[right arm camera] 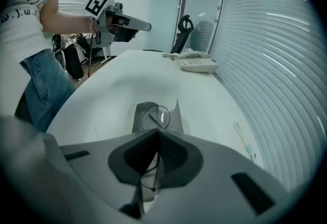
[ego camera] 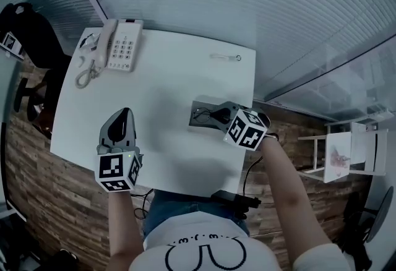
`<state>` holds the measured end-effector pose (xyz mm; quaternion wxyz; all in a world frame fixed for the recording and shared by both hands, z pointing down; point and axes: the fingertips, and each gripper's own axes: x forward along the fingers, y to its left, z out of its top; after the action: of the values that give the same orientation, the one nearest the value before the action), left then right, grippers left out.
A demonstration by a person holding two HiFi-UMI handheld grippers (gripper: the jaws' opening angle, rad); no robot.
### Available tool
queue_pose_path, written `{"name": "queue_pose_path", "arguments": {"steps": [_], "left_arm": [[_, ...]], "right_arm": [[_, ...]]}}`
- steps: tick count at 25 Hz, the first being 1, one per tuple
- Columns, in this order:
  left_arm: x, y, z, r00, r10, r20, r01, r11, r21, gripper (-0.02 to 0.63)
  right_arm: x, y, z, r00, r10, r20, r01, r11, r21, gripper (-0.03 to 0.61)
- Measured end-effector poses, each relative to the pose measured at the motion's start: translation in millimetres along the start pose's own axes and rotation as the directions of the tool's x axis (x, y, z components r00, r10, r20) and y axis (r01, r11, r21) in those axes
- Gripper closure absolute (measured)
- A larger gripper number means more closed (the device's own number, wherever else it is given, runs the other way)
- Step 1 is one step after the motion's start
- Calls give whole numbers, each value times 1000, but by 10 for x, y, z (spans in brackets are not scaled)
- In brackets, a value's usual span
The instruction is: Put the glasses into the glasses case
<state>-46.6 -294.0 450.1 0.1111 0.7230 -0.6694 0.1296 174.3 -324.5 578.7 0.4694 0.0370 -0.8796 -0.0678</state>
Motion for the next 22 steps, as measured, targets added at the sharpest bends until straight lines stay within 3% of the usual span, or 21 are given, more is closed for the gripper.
{"name": "queue_pose_path", "arguments": {"steps": [9, 16, 22], "left_arm": [[105, -16, -19, 1000, -16, -11, 15, 1000, -2, 597], [80, -53, -32, 999, -36, -7, 36, 999, 3, 597], [11, -75, -59, 999, -41, 0, 41, 999, -2, 597]], "right_arm": [[46, 70, -14, 996, -85, -29, 83, 994, -64, 561], [64, 212, -35, 991, -102, -86, 93, 990, -103, 560], [33, 312, -34, 993, -48, -110, 44, 998, -36, 560]]}}
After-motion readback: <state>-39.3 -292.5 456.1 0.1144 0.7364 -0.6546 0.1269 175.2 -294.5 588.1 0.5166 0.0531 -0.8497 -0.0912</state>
